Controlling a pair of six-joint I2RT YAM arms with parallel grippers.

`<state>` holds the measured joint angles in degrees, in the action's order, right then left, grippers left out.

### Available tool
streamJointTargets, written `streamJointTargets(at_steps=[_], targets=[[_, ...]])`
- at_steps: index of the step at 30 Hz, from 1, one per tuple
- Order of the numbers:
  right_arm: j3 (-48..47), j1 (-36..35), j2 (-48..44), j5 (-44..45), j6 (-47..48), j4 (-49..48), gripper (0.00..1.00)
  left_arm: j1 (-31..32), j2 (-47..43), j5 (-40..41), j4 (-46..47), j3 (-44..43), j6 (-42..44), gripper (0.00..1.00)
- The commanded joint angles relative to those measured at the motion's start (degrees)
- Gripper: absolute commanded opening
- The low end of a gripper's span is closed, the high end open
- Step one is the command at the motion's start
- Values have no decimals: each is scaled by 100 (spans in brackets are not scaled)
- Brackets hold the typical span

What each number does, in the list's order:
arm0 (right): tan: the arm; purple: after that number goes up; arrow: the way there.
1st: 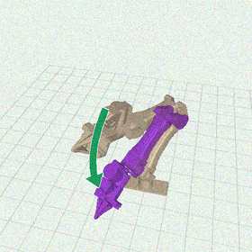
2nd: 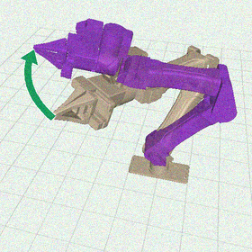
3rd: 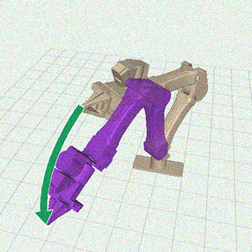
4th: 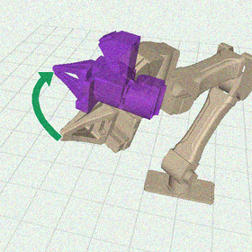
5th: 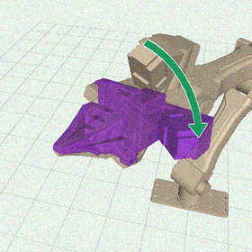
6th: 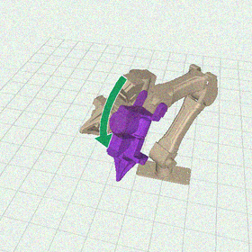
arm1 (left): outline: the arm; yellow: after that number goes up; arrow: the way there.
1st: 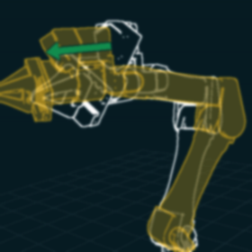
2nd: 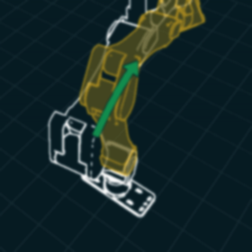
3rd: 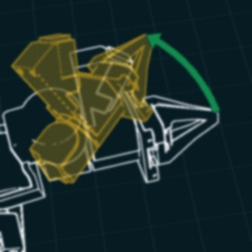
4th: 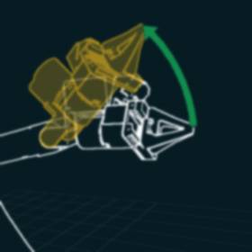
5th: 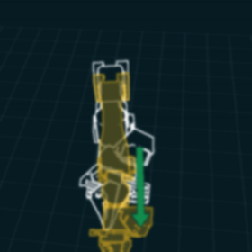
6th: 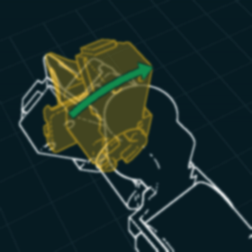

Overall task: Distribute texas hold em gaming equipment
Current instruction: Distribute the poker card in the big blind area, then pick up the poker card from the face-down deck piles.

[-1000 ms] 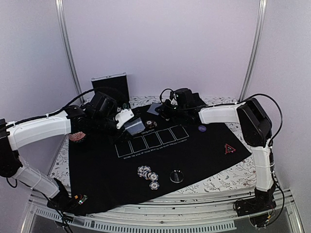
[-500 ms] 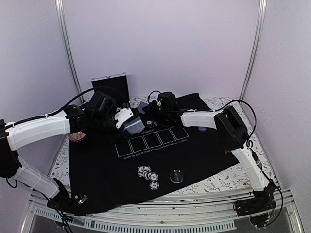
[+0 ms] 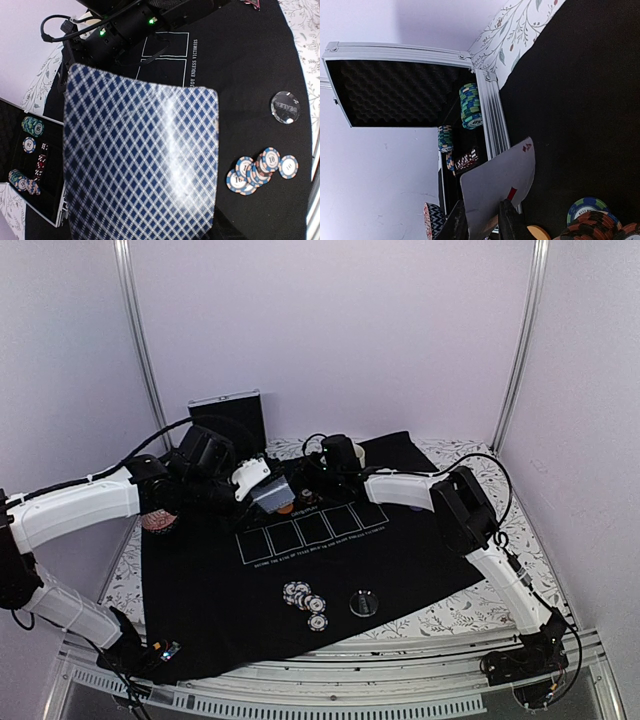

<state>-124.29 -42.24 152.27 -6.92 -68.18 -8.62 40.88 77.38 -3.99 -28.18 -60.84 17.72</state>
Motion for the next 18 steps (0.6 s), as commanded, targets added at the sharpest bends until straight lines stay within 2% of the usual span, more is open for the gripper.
streamJointTargets(at_steps=[1,6,10,18], targets=[[106,14,-115,109,75,228,24,-82,-127,-30,94,-156,-20,50],[510,11,-545,198,286,269,34,-104,-136,-32,89,-151,-16,50],[877,-8,-1176,445,826,365,45,-107,-144,-42,94,-156,-8,50],[1616,-25,-2704,483,2500,345,75,-114,-192,-120,110,-161,26,50]])
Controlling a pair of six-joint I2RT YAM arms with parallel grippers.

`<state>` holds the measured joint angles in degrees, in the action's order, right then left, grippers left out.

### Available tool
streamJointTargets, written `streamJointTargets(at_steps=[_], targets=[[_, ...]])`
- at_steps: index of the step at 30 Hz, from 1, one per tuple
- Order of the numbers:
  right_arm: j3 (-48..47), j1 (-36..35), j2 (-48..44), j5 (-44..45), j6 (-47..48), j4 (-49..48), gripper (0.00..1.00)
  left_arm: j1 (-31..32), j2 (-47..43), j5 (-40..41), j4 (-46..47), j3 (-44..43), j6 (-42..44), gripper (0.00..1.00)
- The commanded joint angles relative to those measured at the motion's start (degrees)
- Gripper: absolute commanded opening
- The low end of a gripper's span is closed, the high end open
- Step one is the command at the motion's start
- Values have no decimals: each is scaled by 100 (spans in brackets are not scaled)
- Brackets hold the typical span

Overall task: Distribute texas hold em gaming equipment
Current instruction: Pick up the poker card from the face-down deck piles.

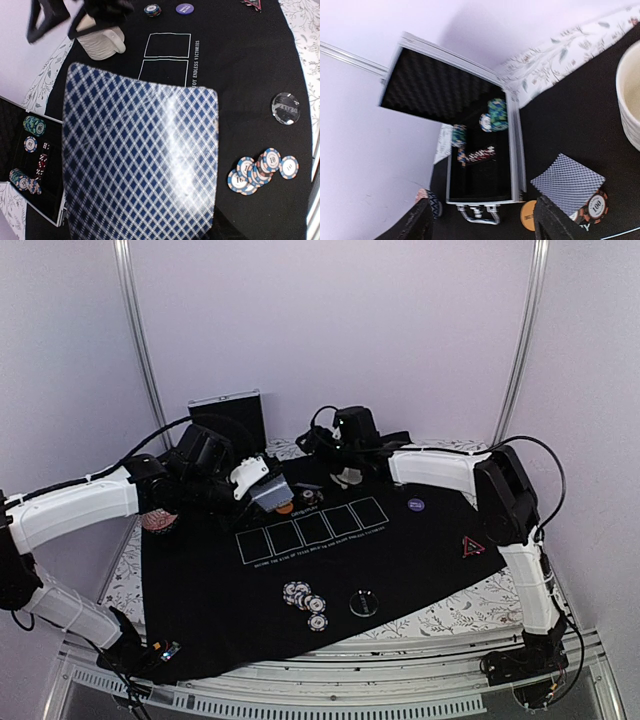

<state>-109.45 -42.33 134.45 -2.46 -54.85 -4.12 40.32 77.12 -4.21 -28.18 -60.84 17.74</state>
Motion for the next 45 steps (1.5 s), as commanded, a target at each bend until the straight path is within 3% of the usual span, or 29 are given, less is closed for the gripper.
streamJointTargets(at_steps=[1,5,11,15,32,39,45], targets=[[171,-20,-1065,-49,1340,-48,79,-61,-165,-113,111,-157,29,50],[704,-5,-1855,-778,2393,158,100,-60,-200,-160,111,-148,69,50],[1859,-80,-3306,-2860,3823,696,99,-60,-273,-328,147,-120,120,50],[2240,-131,-3670,-3242,4255,1056,99,-59,-255,-409,147,-121,160,50],[1015,-547,-1995,-3581,4368,1399,100,-61,-276,-738,151,-139,230,48],[1040,-544,-2023,-3122,4524,1779,89,-63,-299,-816,182,-115,243,45],[1113,-528,-2241,-2885,4638,1993,68,-59,-294,-792,182,-113,256,45]])
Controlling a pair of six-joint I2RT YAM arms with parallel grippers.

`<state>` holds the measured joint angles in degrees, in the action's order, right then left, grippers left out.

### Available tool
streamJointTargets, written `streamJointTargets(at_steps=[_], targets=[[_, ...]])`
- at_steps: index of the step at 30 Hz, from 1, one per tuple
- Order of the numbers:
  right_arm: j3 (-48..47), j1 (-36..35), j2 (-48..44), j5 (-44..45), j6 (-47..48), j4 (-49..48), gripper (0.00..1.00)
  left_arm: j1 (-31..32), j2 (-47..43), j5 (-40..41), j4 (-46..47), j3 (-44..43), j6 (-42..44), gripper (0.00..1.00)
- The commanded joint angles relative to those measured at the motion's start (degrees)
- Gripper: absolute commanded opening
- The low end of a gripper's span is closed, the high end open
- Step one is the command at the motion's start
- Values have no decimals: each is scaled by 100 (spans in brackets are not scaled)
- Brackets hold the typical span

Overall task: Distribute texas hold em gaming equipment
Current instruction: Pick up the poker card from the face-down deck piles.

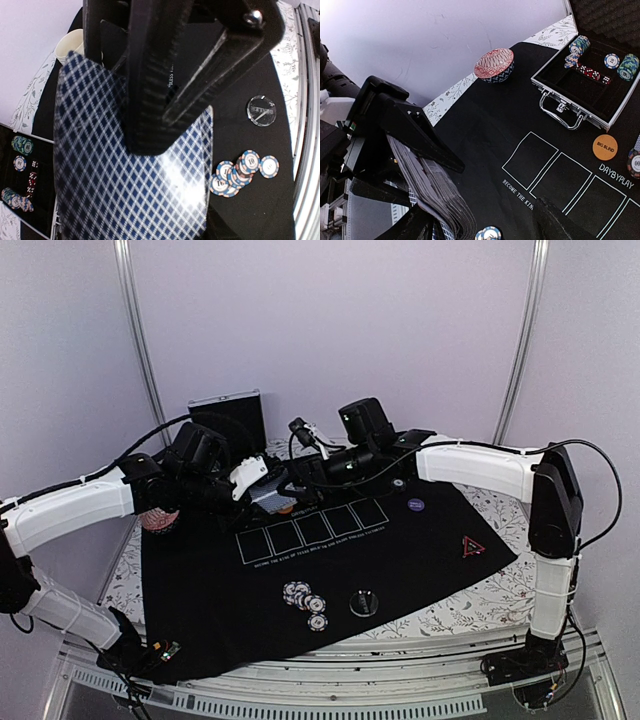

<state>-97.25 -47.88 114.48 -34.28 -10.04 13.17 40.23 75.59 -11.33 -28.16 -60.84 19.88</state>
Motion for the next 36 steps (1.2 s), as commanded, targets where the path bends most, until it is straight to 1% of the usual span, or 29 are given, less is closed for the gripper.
streamJointTargets(at_steps=[1,4,7,11,16,18,20,21,24,25,32,36], targets=[[-102,30,-267,296,173,295,65,-50,-141,-80,180,-112,48,45],[-113,32,-329,334,202,395,56,-53,-146,-80,180,-112,44,45],[-108,34,-449,356,230,484,53,-50,-126,-78,180,-112,43,45],[-110,33,-529,349,264,610,46,-55,-117,-72,180,-121,42,45],[-119,31,-593,259,256,731,29,-50,-100,-53,180,-121,42,45],[-119,26,-646,287,249,784,26,-50,-91,-54,180,-121,43,45],[-119,31,-707,334,242,816,20,-50,-84,-61,180,-121,34,45],[-119,33,-742,340,240,850,16,-51,-76,-70,180,-121,34,45],[-119,30,-825,474,248,952,5,-50,-63,-55,180,-121,34,45],[-100,32,-868,486,248,959,3,-55,-67,-53,180,-121,27,45],[-101,71,-1079,363,161,1017,2,-50,-64,-6,179,-130,16,45],[50,356,-1422,184,-157,867,2,-50,-82,65,180,-122,-4,45]])
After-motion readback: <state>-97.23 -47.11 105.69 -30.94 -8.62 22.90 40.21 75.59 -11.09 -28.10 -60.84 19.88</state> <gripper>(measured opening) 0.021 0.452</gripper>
